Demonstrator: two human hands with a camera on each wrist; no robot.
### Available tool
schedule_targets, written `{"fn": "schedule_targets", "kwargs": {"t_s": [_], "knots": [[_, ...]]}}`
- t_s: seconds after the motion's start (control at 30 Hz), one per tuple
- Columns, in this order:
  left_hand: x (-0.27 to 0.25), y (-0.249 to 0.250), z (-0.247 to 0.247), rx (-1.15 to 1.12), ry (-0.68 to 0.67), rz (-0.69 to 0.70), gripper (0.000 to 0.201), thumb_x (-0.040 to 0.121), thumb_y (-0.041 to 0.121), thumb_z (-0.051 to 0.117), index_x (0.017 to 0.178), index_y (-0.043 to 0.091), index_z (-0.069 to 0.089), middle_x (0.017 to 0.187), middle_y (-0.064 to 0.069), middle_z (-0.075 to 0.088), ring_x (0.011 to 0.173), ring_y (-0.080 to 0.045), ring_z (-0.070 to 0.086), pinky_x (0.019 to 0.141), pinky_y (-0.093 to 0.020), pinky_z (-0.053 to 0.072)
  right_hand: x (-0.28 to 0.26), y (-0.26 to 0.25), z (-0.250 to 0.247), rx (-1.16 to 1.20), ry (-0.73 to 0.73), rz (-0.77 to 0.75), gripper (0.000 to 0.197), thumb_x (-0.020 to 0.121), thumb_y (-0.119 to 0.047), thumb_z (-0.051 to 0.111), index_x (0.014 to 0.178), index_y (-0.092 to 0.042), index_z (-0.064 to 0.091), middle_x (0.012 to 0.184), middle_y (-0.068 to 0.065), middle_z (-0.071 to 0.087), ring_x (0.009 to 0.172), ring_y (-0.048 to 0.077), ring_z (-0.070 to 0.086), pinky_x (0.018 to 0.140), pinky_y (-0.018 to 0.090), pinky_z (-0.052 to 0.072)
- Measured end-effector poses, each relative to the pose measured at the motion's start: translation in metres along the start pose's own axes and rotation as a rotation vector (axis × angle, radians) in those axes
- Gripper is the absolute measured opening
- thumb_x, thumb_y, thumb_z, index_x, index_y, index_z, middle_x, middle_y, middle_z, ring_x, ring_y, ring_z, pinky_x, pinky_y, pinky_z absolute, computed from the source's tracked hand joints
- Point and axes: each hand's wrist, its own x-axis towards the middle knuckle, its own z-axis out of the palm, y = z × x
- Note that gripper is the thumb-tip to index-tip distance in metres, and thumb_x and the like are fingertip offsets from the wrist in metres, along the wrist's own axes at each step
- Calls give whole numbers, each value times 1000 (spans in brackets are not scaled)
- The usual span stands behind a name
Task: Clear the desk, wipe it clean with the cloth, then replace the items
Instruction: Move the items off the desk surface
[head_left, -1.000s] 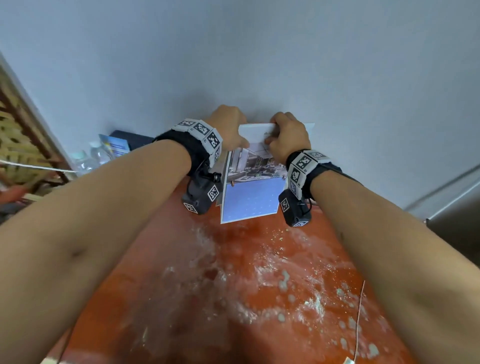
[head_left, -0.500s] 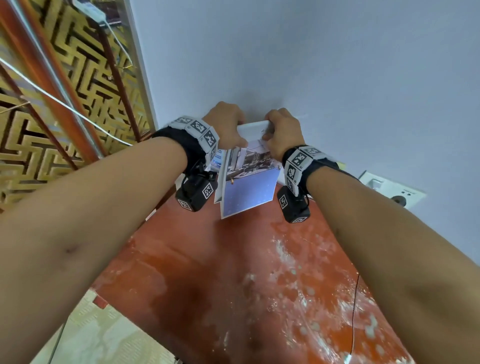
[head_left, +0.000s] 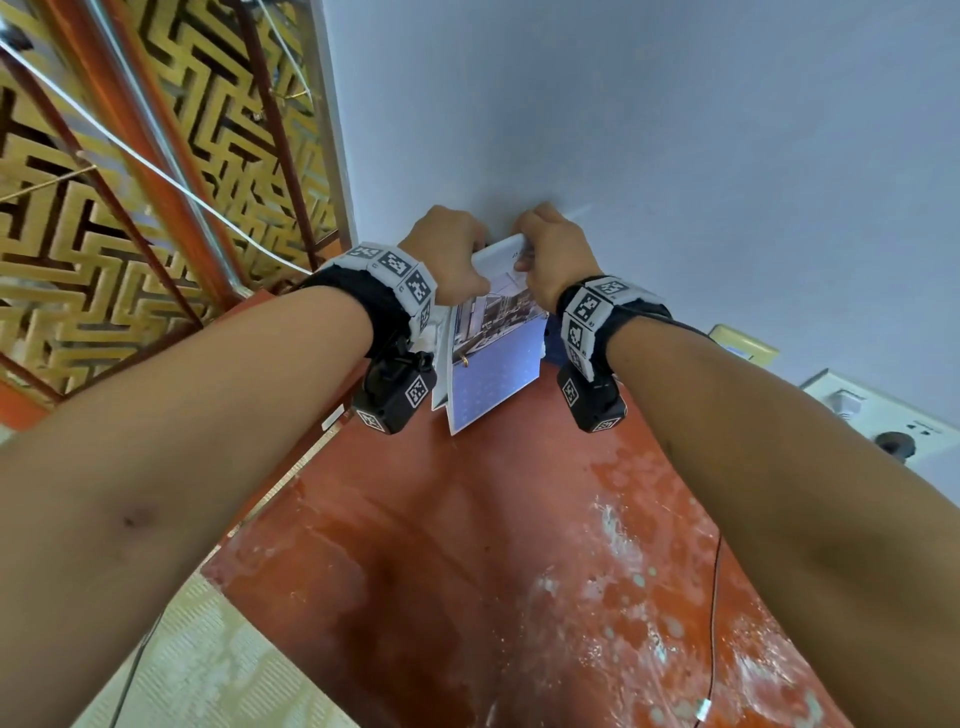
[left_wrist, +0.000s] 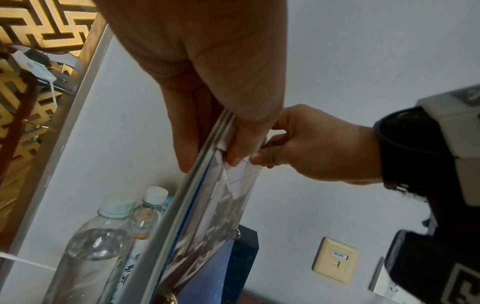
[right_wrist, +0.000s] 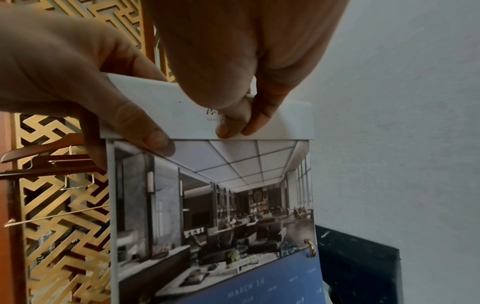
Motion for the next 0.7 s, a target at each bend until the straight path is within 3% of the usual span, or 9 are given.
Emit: {"fn": "schedule_targets", "kwargs": {"t_s": [0.13, 0.27, 0.57, 0.7], "knots": [[5, -6, 9, -10, 22, -13, 23, 73, 16, 69, 68, 18, 47, 59, 4, 43, 71, -24, 49, 55, -26, 32, 9, 4, 8, -30, -4, -17, 30, 75, 12, 47, 101, 3, 60, 106, 20, 52, 86, 39, 58, 82, 50, 51], [10, -11, 16, 8, 53, 1, 11, 75, 16, 67, 81, 12, 60, 76, -11, 59, 75, -29, 55, 61, -28, 36, 16, 7, 15, -49, 2, -29, 32, 76, 12, 49, 103, 1, 61, 106, 18, 53, 87, 37, 58, 82, 49, 51], [26, -27, 22, 7, 104, -51, 10, 73, 16, 64, 78, 9, 60, 71, -9, 54, 69, -29, 51, 59, -27, 34, 34, 4, 20, -62, -20, -45, 28, 79, 11, 48, 103, 3, 60, 104, 18, 51, 84, 35, 58, 83, 48, 50], [32, -34, 21, 11, 108, -61, 14, 73, 19, 65, 81, 8, 62, 73, -9, 55, 69, -27, 50, 59, -27, 36, 40, 4, 20, -59, -7, -58, 31, 79, 11, 49, 106, 2, 61, 107, 18, 52, 77, 26, 54, 85, 44, 51]]}}
